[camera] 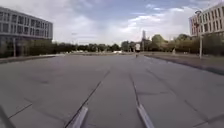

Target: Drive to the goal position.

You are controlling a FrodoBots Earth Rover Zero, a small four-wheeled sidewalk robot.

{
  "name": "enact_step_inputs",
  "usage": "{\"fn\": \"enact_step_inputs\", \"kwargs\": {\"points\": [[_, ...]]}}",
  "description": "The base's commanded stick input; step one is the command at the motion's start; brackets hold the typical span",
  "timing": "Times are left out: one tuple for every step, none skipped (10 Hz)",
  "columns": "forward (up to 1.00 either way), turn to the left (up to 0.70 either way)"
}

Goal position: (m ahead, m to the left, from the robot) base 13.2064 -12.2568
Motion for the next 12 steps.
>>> {"fn": "enact_step_inputs", "kwargs": {"points": [[0.7, -0.14], [0.7, -0.11], [0.7, 0.0], [0.7, 0.0], [0.7, 0.0], [0.7, 0.0], [0.7, 0.0], [0.7, 0.0], [0.7, 0.0], [0.7, 0.0], [0.7, 0.0], [0.7, 0.0]]}}
